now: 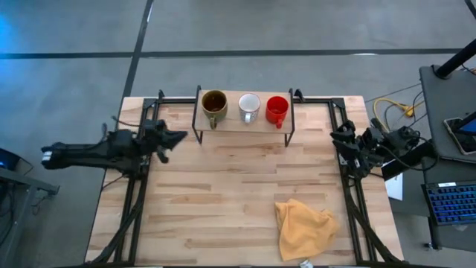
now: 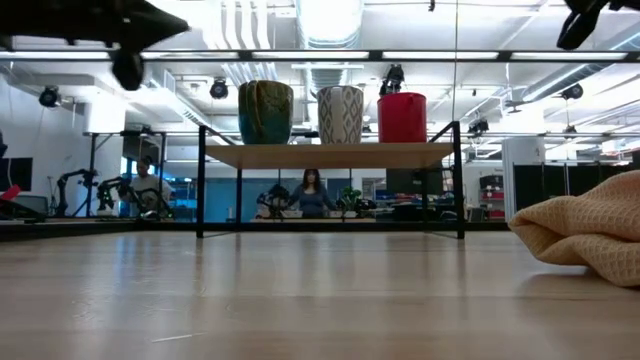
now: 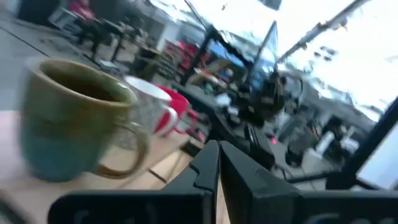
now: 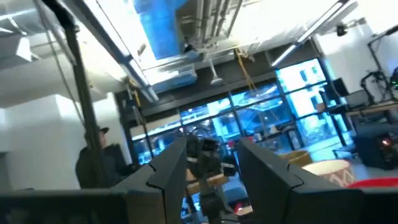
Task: Stack small to large cups/mugs on shelf
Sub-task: Return to Home Position
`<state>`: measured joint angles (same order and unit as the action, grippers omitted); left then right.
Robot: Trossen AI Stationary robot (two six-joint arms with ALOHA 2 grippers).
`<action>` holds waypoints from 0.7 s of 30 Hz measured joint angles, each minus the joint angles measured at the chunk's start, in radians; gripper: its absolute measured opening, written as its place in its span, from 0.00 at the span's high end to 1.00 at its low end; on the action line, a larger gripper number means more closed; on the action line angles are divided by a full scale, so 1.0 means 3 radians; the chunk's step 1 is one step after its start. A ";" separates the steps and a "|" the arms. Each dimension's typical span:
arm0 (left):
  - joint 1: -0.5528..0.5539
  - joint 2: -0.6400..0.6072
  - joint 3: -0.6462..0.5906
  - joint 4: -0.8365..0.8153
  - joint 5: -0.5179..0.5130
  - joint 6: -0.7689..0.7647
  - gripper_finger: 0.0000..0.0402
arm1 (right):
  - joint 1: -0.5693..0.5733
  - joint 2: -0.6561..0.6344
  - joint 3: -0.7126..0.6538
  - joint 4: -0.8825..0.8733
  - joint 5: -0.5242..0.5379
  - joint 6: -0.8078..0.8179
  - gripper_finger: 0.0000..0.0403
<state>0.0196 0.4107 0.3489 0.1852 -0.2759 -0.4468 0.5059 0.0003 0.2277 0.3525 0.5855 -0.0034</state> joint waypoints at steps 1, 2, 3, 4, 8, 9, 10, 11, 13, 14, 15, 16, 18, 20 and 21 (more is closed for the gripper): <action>-0.0001 -0.0147 0.0000 -0.0144 -0.0062 -0.0040 1.00 | -0.0007 0.0001 -0.0033 0.0049 0.0012 -0.0020 0.66; -0.0004 -0.0299 -0.0004 -0.0271 -0.0090 -0.0050 1.00 | -0.0017 0.0001 -0.0075 0.0086 0.0057 -0.0019 0.66; -0.0004 -0.0456 -0.0012 -0.0379 -0.0111 -0.0041 1.00 | -0.0029 0.0001 -0.0120 0.0096 0.0092 -0.0011 0.66; -0.0004 -0.0591 -0.0015 -0.0496 -0.0140 -0.0016 1.00 | -0.0035 0.0001 -0.0170 0.0093 0.0141 0.0037 0.66; -0.0004 -0.1060 -0.0068 -0.1198 -0.0179 -0.0053 1.00 | -0.0092 0.0002 -0.0432 0.0203 0.0361 0.0281 0.66; -0.0004 -0.1146 -0.0084 -0.1362 -0.0177 -0.0092 1.00 | -0.0105 0.0002 -0.0509 0.0317 0.0371 0.0285 0.67; -0.0004 -0.1230 -0.0098 -0.1473 -0.0177 -0.0150 1.00 | -0.0119 0.0003 -0.0579 0.0465 0.0387 0.0242 0.67; -0.0004 -0.1295 -0.0120 -0.1566 -0.0189 -0.0197 1.00 | -0.0135 0.0001 -0.0649 0.0617 0.0408 0.0165 0.67; -0.0003 -0.1275 -0.0241 -0.1650 -0.0214 -0.0234 1.00 | -0.0172 0.0003 -0.0735 0.0685 0.0513 0.0037 0.67; -0.0004 -0.1282 -0.0293 -0.1675 -0.0214 -0.0235 1.00 | -0.0183 0.0029 -0.0731 0.0654 0.0587 0.0023 0.67; -0.0004 -0.1266 -0.0328 -0.1609 -0.0219 -0.0237 1.00 | -0.0198 0.0044 -0.0730 0.0639 0.0673 0.0016 0.67; -0.0005 -0.1232 -0.0380 -0.1513 -0.0230 -0.0238 1.00 | -0.0213 0.0063 -0.0730 0.0604 0.0767 0.0001 0.66; -0.0004 -0.1201 -0.0545 -0.1448 -0.0240 -0.0252 1.00 | -0.0223 0.0092 -0.0728 0.0385 0.0872 -0.0044 0.66; -0.0005 -0.1231 -0.0695 -0.1487 -0.0204 -0.0315 1.00 | -0.0228 0.0128 -0.0728 0.0066 0.0928 -0.0080 0.65; -0.0006 -0.1246 -0.0758 -0.1445 -0.0205 -0.0321 1.00 | -0.0227 0.0145 -0.0728 -0.0113 0.0930 -0.0079 0.65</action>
<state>0.0177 0.0368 0.1214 -0.2481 -0.3374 -0.5430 0.4377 0.0437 0.0093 0.3186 0.8646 -0.0273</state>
